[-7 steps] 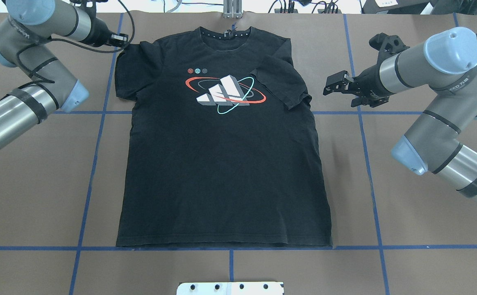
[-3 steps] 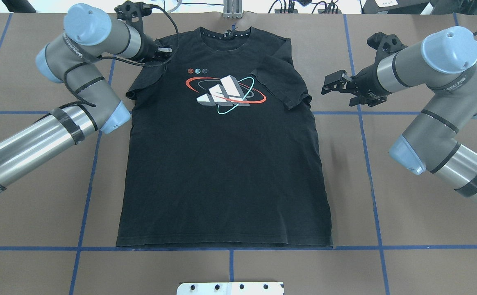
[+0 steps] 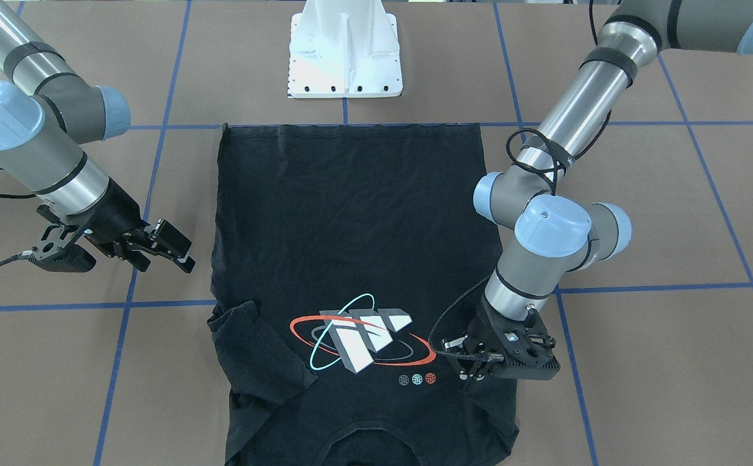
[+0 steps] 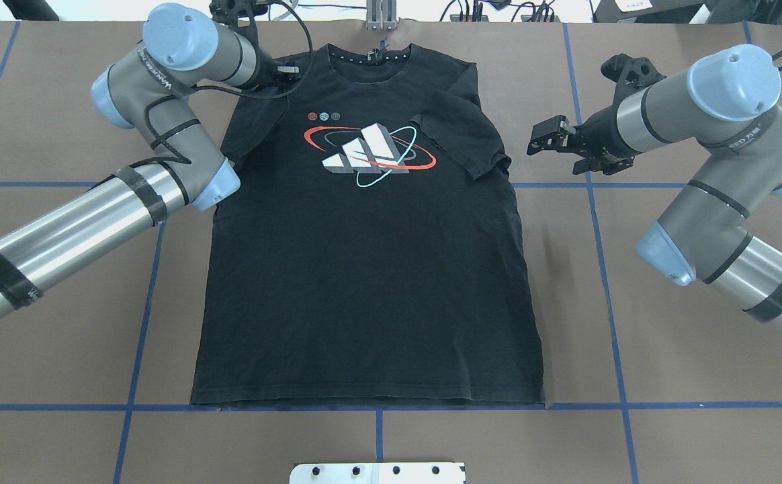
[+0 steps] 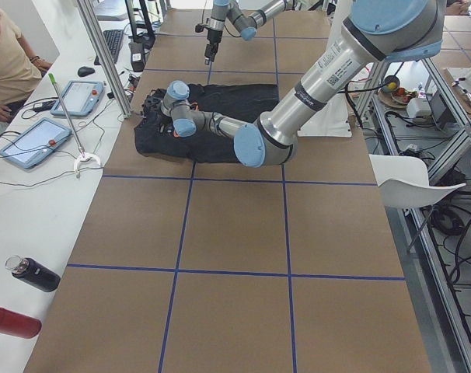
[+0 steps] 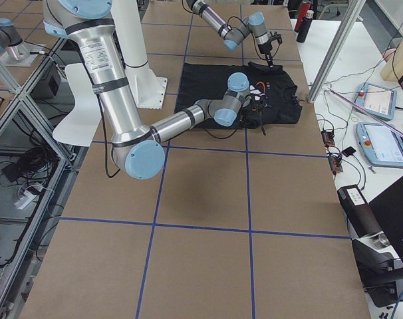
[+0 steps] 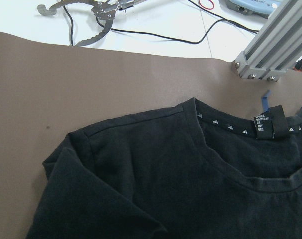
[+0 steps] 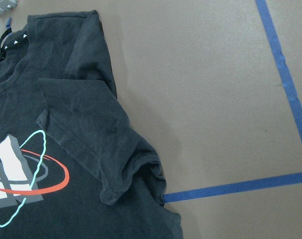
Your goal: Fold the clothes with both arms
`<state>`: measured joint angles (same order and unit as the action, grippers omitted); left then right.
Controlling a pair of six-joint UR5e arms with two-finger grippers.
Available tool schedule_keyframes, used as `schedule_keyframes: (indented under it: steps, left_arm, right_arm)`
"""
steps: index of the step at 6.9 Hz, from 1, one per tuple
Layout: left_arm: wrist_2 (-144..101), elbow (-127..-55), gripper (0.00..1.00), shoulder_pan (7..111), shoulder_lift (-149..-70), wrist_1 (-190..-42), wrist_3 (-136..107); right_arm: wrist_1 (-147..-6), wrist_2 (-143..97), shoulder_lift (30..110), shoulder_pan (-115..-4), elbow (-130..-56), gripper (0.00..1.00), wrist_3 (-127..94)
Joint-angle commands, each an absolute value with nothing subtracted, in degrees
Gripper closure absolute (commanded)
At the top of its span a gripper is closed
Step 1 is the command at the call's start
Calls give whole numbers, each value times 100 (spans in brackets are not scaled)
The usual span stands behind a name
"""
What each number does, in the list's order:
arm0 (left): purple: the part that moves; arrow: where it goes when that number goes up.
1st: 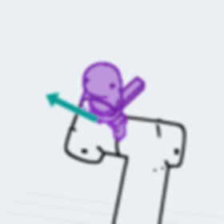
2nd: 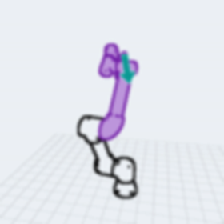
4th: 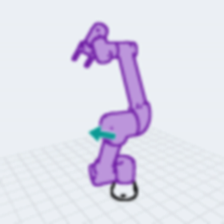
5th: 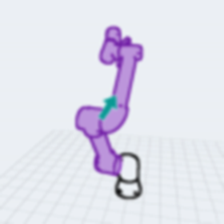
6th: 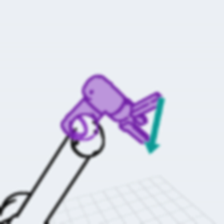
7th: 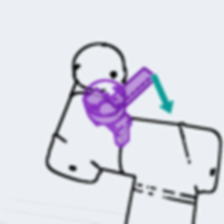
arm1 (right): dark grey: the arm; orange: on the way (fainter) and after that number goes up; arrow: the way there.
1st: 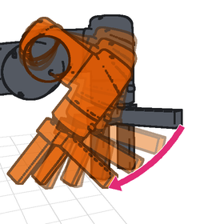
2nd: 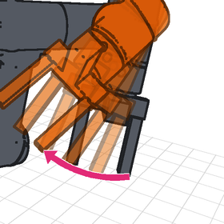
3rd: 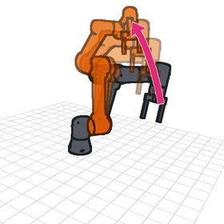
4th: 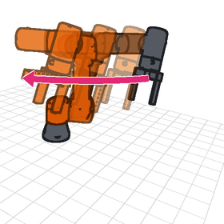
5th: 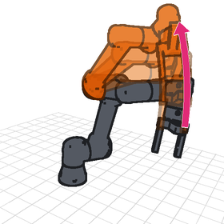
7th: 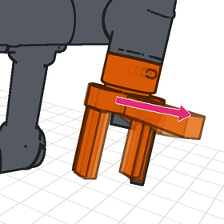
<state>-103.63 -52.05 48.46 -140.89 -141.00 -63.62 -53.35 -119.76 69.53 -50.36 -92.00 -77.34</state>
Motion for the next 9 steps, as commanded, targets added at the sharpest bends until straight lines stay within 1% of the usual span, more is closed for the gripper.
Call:
schedule_keyframes:
  steps: [1, 2, 3, 4, 5, 6, 7, 8, 9]
  left_arm:
    - [-10292, -5124, 100, 4782, -14247, -14106, -6582]
    - [-9883, -5107, 89, 4616, -14247, -14115, -6600]
    - [-9853, -5115, 31, 4597, -14247, -14115, -6609]
    - [-9870, -5281, 1, 4588, -14238, -14115, -6705]
    - [-9896, -5656, 1, 4588, -14169, -14107, -6906]
    - [-10158, -6226, 1, 4588, -13829, -14106, -6986]
    - [-10534, -7110, 1, 4579, -13207, -14098, -7153]
    - [-10869, -8024, 1, 4579, -12592, -14037, -7259]
    - [-10907, -8459, 1, 4570, -12221, -14036, -7564]
  right_arm:
    - [-5335, -11962, 6961, -5036, -9193, 1, -7734]
    - [-5335, -11962, 6952, -5036, -9167, 1, -7734]
    - [-5335, -11962, 6952, -5036, -9150, 1, -7734]
    - [-5335, -11962, 6952, -5036, -9158, 1, -7760]
    - [-5335, -11962, 6943, -5036, -9176, 1, -7804]
    - [-5352, -11979, 6961, -5054, -9298, 1, -7874]
    - [-5379, -11962, 7057, -5045, -9473, 1, -8545]
    - [-5875, -11875, 7206, -4758, -9857, 1, -9422]
    - [-6141, -11195, 7921, -4181, -10723, 1, -9900]
